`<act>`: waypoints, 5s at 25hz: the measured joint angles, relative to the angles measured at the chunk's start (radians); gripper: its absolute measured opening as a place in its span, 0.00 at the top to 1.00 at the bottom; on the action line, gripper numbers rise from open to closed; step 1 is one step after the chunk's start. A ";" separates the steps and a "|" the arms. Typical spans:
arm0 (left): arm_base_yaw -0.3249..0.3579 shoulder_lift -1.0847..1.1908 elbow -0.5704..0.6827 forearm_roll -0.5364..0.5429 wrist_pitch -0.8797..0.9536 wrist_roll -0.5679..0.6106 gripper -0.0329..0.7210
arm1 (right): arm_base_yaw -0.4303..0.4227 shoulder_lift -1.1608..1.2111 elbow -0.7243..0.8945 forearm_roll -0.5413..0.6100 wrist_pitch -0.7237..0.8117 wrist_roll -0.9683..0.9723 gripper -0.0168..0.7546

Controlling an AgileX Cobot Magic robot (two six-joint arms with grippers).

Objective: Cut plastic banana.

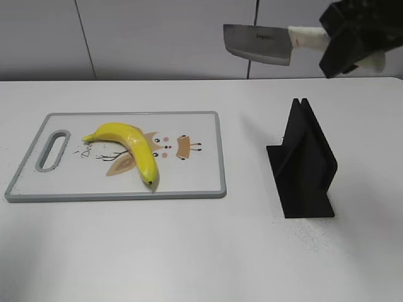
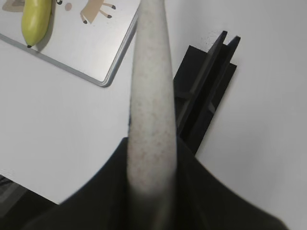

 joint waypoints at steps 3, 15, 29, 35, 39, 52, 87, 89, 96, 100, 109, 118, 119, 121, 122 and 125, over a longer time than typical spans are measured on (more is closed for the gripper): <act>0.000 -0.117 0.067 0.000 0.002 0.000 0.18 | 0.000 -0.090 0.130 0.000 -0.078 0.038 0.76; 0.000 -0.619 0.394 0.003 -0.178 -0.032 0.18 | 0.000 -0.350 0.482 0.000 -0.304 0.202 0.76; 0.000 -1.145 0.563 0.003 -0.074 -0.034 0.18 | 0.000 -0.521 0.721 -0.113 -0.406 0.370 0.76; 0.000 -1.216 0.583 0.002 -0.104 -0.035 0.18 | 0.000 -0.523 0.746 -0.118 -0.460 0.372 0.76; 0.000 -1.216 0.597 0.002 -0.126 -0.037 0.19 | 0.000 -0.512 0.746 -0.132 -0.496 0.373 0.76; 0.000 -1.216 0.597 0.002 -0.134 -0.037 0.24 | 0.000 -0.391 0.748 -0.153 -0.554 0.373 0.76; 0.000 -1.216 0.598 0.002 -0.134 -0.037 0.25 | 0.000 -0.304 0.743 -0.132 -0.564 0.379 0.76; 0.000 -1.216 0.598 0.002 -0.134 -0.037 0.25 | 0.000 -0.304 0.743 -0.127 -0.560 0.379 0.76; 0.000 -1.216 0.598 0.002 -0.134 -0.037 0.25 | 0.000 -0.303 0.688 -0.121 -0.455 0.377 0.76; 0.000 -1.216 0.598 0.002 -0.134 -0.037 0.25 | 0.000 -0.301 0.676 -0.106 -0.425 0.377 0.76; 0.000 -1.216 0.598 0.002 -0.134 -0.037 0.25 | 0.025 -0.243 0.637 -0.067 -0.342 0.389 0.77; 0.000 -1.216 0.598 0.002 -0.134 -0.037 0.25 | 0.051 -0.237 0.606 -0.074 -0.317 0.436 0.77; 0.000 -1.216 0.598 0.002 -0.134 -0.037 0.25 | 0.051 -0.237 0.606 -0.072 -0.316 0.436 0.77; 0.000 -1.216 0.598 0.002 -0.134 -0.037 0.25 | 0.051 -0.237 0.606 -0.068 -0.316 0.436 0.77; 0.000 -1.216 0.598 0.002 -0.134 -0.037 0.25 | 0.051 -0.235 0.605 -0.066 -0.316 0.433 0.77; 0.000 -1.216 0.598 0.002 -0.134 -0.037 0.25 | 0.051 -0.209 0.603 -0.056 -0.318 0.431 0.77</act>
